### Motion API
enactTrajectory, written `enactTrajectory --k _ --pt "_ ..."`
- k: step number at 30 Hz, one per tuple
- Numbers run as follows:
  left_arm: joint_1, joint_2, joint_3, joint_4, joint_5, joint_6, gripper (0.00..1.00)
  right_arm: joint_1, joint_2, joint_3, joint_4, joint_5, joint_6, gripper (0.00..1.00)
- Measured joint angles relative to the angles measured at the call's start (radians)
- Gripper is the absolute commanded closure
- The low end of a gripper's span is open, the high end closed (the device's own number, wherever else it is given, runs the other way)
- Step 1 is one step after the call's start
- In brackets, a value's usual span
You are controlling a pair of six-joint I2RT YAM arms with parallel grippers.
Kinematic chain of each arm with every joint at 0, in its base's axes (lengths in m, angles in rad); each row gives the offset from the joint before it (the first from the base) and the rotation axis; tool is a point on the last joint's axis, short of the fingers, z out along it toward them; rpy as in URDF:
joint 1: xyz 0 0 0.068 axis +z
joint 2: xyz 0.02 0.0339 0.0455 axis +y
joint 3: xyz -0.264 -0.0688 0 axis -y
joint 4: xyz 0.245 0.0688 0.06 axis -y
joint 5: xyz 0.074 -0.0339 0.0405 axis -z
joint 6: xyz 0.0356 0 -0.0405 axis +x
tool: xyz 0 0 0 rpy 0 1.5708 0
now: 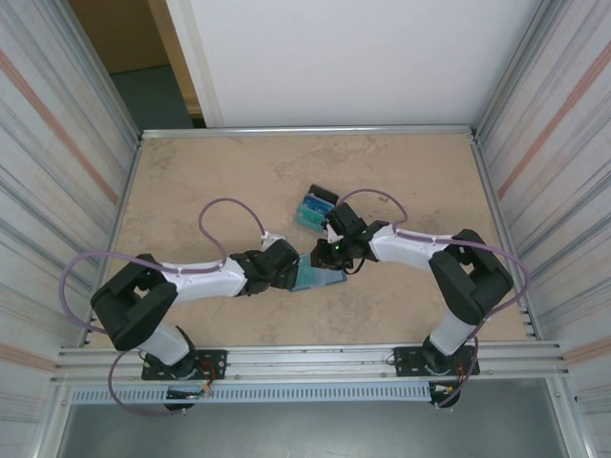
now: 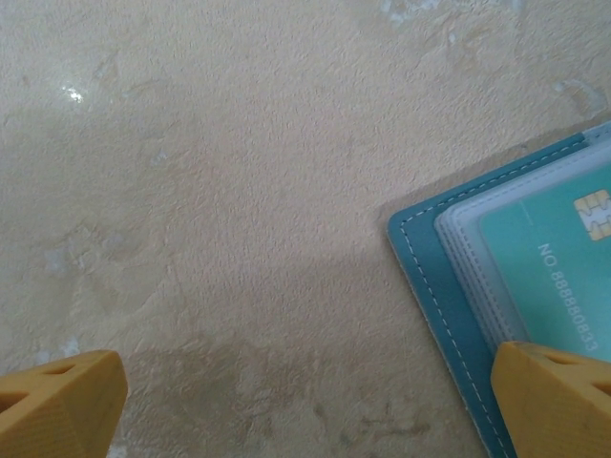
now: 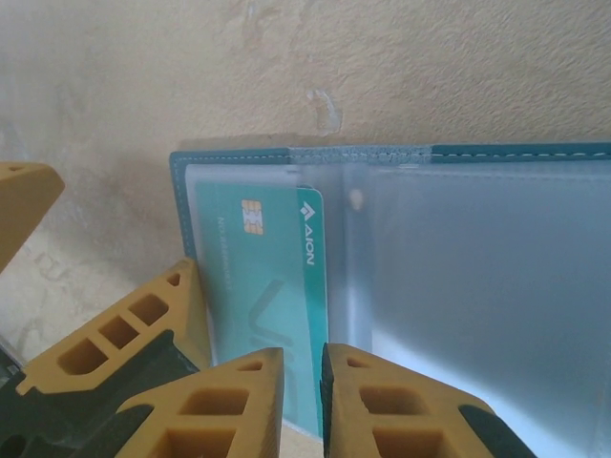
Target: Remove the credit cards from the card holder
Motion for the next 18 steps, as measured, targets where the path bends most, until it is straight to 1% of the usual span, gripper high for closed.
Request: enactTrajectory --k 18 --pt "-0.005 0.019 0.014 -0.006 -0.013 0.0 0.01 -0.025 0.052 -0.045 0.1 -0.083 0.024 0.85"
